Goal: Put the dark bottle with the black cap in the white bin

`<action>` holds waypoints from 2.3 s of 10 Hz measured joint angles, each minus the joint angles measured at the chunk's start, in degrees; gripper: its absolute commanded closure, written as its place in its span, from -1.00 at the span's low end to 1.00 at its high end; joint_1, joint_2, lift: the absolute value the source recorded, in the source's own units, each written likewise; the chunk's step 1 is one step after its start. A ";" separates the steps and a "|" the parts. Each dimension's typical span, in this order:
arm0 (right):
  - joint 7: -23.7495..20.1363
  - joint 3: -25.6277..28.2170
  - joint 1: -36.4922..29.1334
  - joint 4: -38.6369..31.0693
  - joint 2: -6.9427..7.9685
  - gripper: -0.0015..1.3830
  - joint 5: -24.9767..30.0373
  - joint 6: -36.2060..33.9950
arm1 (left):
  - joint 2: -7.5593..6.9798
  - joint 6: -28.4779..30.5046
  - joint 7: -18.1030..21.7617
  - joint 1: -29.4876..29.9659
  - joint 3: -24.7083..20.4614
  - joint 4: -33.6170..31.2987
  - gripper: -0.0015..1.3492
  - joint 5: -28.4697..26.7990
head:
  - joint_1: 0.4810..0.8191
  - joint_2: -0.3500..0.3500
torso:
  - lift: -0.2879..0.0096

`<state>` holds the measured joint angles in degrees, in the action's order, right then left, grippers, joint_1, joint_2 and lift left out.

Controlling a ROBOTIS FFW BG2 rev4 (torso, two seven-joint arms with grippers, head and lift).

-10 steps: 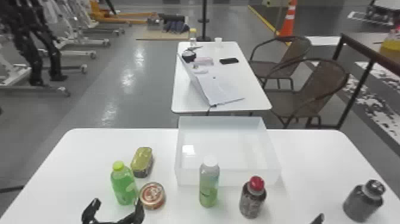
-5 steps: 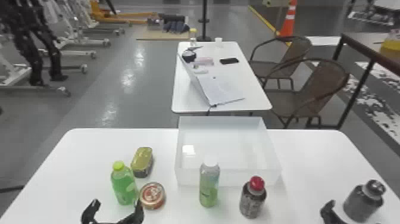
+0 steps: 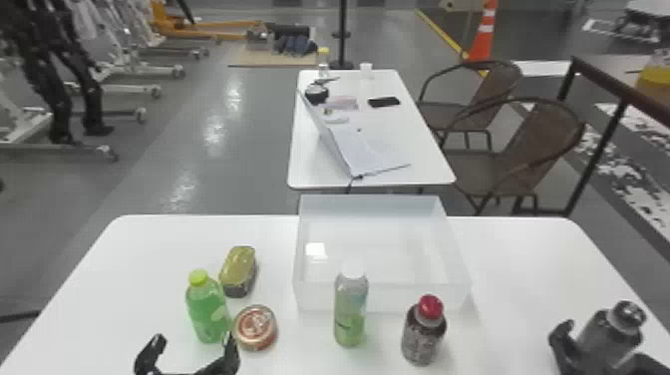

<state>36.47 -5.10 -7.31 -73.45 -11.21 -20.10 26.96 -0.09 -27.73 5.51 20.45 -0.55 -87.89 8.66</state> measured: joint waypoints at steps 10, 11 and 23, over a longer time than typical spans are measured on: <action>-0.46 1.23 5.72 8.25 -1.20 -0.28 1.40 -0.27 | 0.00 -0.74 0.02 0.18 -0.27 0.17 -0.84 0.46 | -0.60 0.00 | 0.26; -0.53 1.23 6.07 8.66 -1.21 -0.28 1.40 -0.18 | 0.00 -0.76 0.02 0.20 -0.31 0.18 -0.84 0.48 | -0.60 0.00 | 0.26; -14.81 1.12 5.73 -16.98 -1.62 0.28 1.60 -11.24 | 0.00 -1.01 0.02 -0.29 -0.24 0.73 -0.84 0.39 | -0.60 0.00 | 0.26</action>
<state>21.66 -3.98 -1.58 -90.43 -12.83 -18.50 15.72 -0.09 -28.74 5.53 20.16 -0.79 -87.16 9.05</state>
